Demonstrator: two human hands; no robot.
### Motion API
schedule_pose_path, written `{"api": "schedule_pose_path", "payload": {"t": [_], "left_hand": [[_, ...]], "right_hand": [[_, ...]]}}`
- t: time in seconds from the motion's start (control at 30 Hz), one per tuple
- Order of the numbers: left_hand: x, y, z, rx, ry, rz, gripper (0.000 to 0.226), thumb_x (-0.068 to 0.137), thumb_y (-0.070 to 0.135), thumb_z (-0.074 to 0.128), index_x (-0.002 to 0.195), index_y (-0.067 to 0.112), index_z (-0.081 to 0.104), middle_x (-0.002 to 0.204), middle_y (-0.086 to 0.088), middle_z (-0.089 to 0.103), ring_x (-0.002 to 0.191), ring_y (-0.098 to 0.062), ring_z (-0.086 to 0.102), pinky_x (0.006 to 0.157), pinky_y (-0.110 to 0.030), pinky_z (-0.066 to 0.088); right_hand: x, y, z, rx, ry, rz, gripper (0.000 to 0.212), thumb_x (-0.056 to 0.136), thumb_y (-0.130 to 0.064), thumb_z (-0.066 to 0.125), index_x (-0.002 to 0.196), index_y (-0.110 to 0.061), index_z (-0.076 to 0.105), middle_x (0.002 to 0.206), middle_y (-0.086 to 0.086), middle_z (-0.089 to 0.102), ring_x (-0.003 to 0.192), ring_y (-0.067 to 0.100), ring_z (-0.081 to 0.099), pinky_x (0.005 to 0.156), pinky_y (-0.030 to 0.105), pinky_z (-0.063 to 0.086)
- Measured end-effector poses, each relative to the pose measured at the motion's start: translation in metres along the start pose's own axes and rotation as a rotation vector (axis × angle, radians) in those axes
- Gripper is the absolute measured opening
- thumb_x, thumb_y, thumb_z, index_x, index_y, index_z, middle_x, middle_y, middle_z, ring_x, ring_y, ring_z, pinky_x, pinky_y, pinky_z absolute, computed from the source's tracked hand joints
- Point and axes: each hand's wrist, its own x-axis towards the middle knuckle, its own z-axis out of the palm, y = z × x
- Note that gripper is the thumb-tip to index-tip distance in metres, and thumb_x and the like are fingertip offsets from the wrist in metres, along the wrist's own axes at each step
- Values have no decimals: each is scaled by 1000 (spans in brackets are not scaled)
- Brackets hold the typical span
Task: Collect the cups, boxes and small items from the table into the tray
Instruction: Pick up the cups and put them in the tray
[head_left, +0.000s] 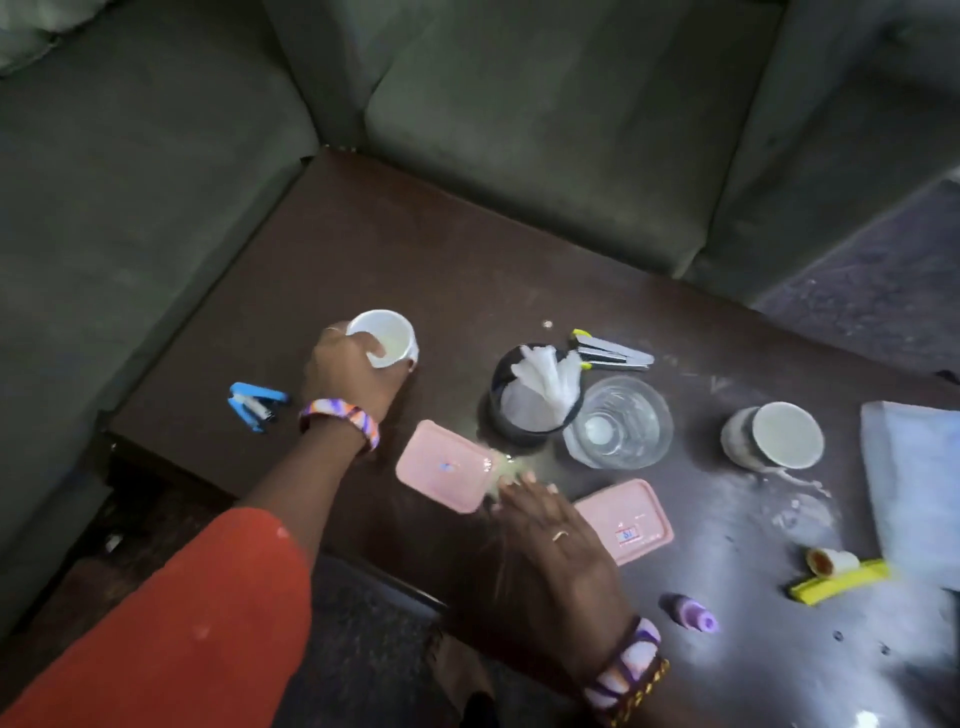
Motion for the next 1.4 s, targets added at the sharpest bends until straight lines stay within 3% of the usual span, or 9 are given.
{"api": "schedule_pose_path", "payload": {"t": [0.13, 0.27, 0.33, 0.47, 0.63, 0.83, 1.03, 1.17, 1.4], "left_hand": [[-6, 42, -26, -148, 226, 113, 50, 62, 34, 79, 98, 6, 57, 107, -22, 63, 99, -40, 60, 82, -42, 46], [-19, 118, -59, -308, 252, 260, 73, 56, 44, 79, 111, 6, 51, 111, -15, 63, 101, -34, 59, 80, -35, 40], [-29, 155, -65, -334, 169, 365, 85, 51, 56, 68, 120, 9, 50, 116, -14, 62, 108, -31, 58, 86, -32, 40], [-54, 204, -53, -262, -1, 525, 85, 45, 65, 45, 113, 15, 59, 107, -14, 65, 102, -32, 57, 82, -34, 42], [-91, 243, -27, -260, -214, 591, 71, 48, 52, 65, 107, 13, 59, 108, -11, 62, 101, -30, 57, 84, -35, 45], [-125, 286, -2, -189, -344, 684, 61, 56, 41, 77, 105, 13, 54, 108, -9, 59, 103, -28, 54, 82, -34, 44], [-166, 348, 25, -218, -395, 767, 67, 48, 54, 73, 100, 16, 53, 102, -9, 62, 93, -30, 57, 72, -31, 43], [-210, 408, 53, -249, -460, 912, 88, 51, 55, 69, 132, 31, 45, 116, -12, 62, 109, -28, 58, 90, -31, 44], [-316, 513, 115, -238, -691, 1003, 67, 52, 42, 83, 112, 26, 58, 114, -7, 63, 102, -24, 59, 80, -23, 41]], "right_hand": [[-7, 43, -59, -44, 197, 201, 32, 97, -25, 31, 118, -12, 51, 135, 9, 51, 131, 23, 38, 113, 29, 23], [5, 93, -110, -159, 355, 559, 45, 84, -9, 44, 128, -9, 50, 143, 23, 40, 137, 39, 33, 117, 29, 23], [22, 105, -131, -231, 218, 810, 62, 84, -17, 55, 142, -14, 34, 155, 21, 19, 144, 37, 16, 117, 42, 25], [37, 129, -145, -192, -88, 1076, 91, 79, -39, 66, 148, -32, 8, 158, 19, -5, 147, 33, 2, 114, 42, 28], [28, 151, -134, -262, -229, 972, 48, 92, -17, 43, 139, -26, 39, 149, 14, 34, 142, 32, 22, 106, 44, 40], [10, 152, -152, -223, -226, 805, 52, 83, -15, 55, 132, -26, 45, 138, 15, 37, 132, 35, 28, 91, 41, 47], [-37, 144, -236, -123, 150, 900, 49, 72, -35, 65, 120, -34, 54, 122, 5, 49, 120, 28, 41, 84, 33, 48], [-95, 150, -342, -152, 309, 1040, 54, 58, -42, 68, 112, -36, 61, 113, 5, 62, 110, 29, 55, 89, 36, 51], [-171, 217, -459, -229, 547, 1407, 40, 65, -22, 70, 104, -26, 68, 117, 16, 63, 112, 36, 56, 91, 39, 51]]}}
